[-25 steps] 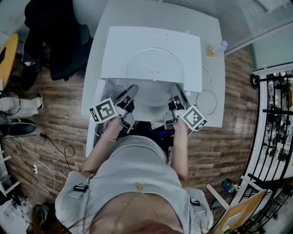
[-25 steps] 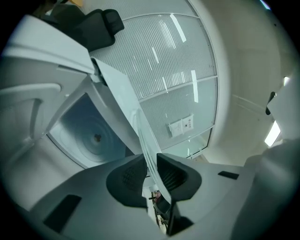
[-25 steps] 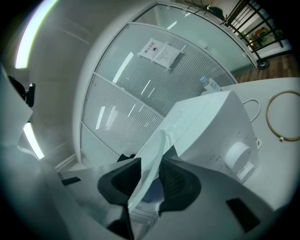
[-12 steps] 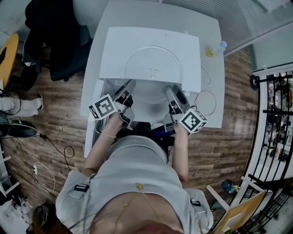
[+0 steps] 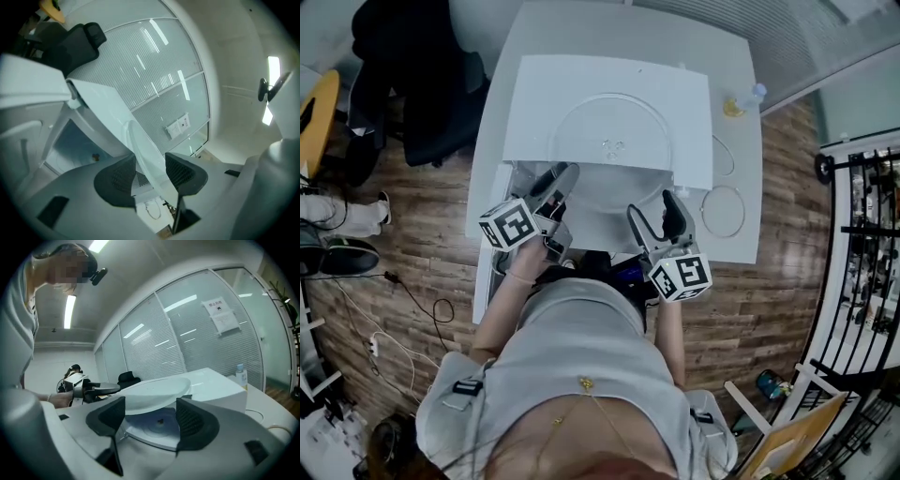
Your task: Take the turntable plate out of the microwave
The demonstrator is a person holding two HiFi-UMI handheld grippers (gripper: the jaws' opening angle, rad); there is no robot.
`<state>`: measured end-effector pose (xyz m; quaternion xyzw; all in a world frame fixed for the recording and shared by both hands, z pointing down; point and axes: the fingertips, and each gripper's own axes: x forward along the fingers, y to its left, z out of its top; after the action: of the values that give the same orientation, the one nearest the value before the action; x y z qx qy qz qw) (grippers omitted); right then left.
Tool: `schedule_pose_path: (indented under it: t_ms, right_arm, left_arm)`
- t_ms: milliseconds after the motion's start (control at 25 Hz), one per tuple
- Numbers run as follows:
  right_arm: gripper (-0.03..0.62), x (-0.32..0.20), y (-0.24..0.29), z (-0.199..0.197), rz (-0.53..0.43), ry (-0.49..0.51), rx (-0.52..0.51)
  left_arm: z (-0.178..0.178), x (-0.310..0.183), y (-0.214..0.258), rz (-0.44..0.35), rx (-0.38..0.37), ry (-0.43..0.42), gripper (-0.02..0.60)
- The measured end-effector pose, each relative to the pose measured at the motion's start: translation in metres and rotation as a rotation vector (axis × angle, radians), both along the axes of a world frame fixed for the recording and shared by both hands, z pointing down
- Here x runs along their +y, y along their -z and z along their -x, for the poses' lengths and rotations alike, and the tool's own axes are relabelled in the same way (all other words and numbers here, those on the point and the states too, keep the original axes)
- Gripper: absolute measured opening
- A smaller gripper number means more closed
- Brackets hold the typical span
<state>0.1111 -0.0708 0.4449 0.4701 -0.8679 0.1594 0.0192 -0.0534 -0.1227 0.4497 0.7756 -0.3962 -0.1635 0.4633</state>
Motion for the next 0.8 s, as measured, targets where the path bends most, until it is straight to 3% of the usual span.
schedule_pose_path:
  t_ms: [160, 400, 560, 640, 800]
  right_arm:
    - [0.324, 0.001, 0.0, 0.001, -0.02, -0.002, 0.003]
    - [0.325, 0.004, 0.003, 0.004, -0.049, 0.025, 0.011]
    - [0.325, 0.003, 0.002, 0.003, -0.045, 0.013, 0.009]
    - [0.325, 0.002, 0.002, 0.003, -0.044, 0.006, 0.009]
    - [0.325, -0.001, 0.002, 0.004, -0.041, 0.001, 0.01]
  left_arm:
    - [0.005, 0.007, 0.009, -0.101, -0.142, -0.01, 0.262]
    - [0.017, 0.026, 0.017, -0.214, -0.358, -0.013, 0.304]
    - [0.009, 0.046, 0.028, -0.397, -0.625, -0.058, 0.319]
    - [0.001, 0.053, 0.023, -0.447, -0.731, -0.101, 0.319]
    - [-0.012, 0.057, 0.01, -0.426, -0.74, -0.149, 0.324]
